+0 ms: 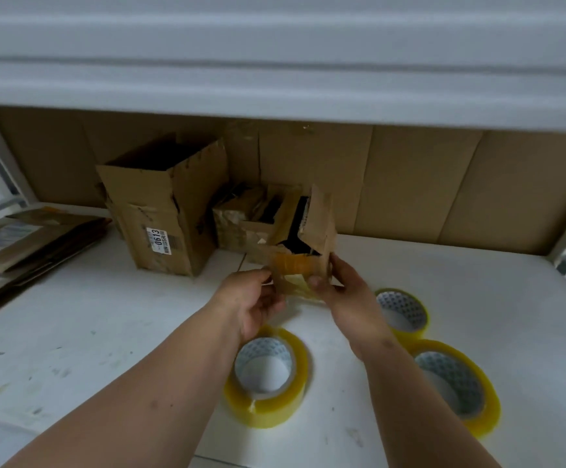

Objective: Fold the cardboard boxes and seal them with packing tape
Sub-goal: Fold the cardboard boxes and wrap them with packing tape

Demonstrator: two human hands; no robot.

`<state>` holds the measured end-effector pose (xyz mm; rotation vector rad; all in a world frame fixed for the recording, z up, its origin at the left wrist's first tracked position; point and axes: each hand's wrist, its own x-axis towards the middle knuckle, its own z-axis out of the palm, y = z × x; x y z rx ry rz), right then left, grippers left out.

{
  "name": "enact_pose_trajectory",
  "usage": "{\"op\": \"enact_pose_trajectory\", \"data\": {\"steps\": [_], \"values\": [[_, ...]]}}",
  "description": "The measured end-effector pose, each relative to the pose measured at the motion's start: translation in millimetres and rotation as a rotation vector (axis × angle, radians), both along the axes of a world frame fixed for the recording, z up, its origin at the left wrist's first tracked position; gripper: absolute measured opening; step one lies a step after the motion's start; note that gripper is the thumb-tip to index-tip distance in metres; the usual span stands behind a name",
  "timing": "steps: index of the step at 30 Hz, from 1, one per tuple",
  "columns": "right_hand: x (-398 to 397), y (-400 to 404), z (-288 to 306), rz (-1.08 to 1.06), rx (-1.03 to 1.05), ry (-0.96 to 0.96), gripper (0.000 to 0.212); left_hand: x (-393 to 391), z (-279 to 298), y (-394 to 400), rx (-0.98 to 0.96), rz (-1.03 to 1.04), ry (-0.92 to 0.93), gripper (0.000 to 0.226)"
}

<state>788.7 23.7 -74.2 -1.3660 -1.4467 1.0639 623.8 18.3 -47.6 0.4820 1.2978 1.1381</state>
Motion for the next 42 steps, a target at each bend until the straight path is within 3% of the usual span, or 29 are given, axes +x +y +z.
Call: {"op": "enact_pose_trajectory", "data": {"steps": [6,10,12,16,21,24,29,33,42], "values": [[5,31,-14,-0.152,-0.044,-0.090,0.046,17,-1,17,0.047,-0.093,-0.032,0.018],[-3,50,-24,-0.152,-0.095,-0.367,0.041,18,-5,23,-0.001,-0.180,0.131,0.009],[-7,59,-24,-0.172,-0.096,-0.413,0.041,14,-7,25,-0.025,-0.214,0.208,0.006],[-18,71,-21,-0.217,-0.252,-0.054,0.052,9,-5,31,0.028,-0.240,0.129,0.019],[-22,85,-25,-0.213,-0.286,0.160,0.046,0,2,39,0.146,-0.259,0.156,0.056],[-20,82,-23,-0.085,-0.339,0.356,0.040,-6,0,36,0.174,-0.268,0.237,0.055],[-26,74,-20,0.004,-0.250,0.115,0.059,-18,-9,28,0.215,-0.237,0.445,0.056],[-38,65,-13,-0.089,-0.179,0.007,0.051,-34,-10,17,0.259,-0.192,0.631,0.058],[-126,21,23,0.134,0.004,-0.126,0.043,-120,-6,-36,0.235,-0.032,0.944,0.050]]}}
